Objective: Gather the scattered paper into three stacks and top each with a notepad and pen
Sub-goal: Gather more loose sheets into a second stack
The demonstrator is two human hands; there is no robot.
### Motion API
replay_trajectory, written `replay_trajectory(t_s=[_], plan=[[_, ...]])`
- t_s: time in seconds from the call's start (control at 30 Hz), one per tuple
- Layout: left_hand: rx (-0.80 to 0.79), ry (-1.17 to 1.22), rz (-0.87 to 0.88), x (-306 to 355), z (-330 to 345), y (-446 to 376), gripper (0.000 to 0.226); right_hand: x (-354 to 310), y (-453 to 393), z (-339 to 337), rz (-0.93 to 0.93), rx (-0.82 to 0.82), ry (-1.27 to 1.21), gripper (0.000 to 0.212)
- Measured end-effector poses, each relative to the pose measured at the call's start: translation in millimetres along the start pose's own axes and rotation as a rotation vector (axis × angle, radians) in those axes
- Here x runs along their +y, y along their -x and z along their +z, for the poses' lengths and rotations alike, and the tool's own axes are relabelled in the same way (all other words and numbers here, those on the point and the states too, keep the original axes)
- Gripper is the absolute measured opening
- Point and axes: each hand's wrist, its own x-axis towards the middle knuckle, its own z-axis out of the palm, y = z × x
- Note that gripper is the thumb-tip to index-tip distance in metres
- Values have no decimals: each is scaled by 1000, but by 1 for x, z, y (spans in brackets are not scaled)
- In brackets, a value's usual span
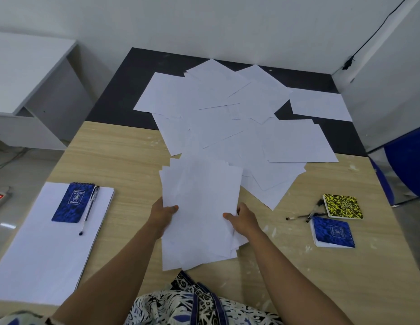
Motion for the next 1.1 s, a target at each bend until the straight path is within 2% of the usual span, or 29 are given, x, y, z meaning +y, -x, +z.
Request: replay_trajectory(t_s=[0.07,0.2,0.33,0.5,0.63,0.73,0.87,1.03,1.1], plan=[[-21,27,5,5,0,5,40,-3,1,-4,16,0,-64,26],[-81,66,31,31,1,15,34,-10,4,-14,83,-21,-441,33],[-104,51,135,64,6,25,27,-16,7,-27,5,-29,-554,34],[-125,-42,388,87,16,36,26,-37,20,-45,-146,125,-599,19],[-38,-38,522,96,25,47,32,-49,31,-48,-240,238,-633,16],[2,-42,546,99,25,51,29,-54,42,-48,-302,276,-642,18],[-7,-86,578,98,22,55,34,-59,52,-48,-362,289,-713,30],[-24,-60,562,95,22,59,36,-69,60,-44,-433,317,-744,32],[-24,-39,564,96,21,63,39,-72,62,-42,-450,364,-803,26]])
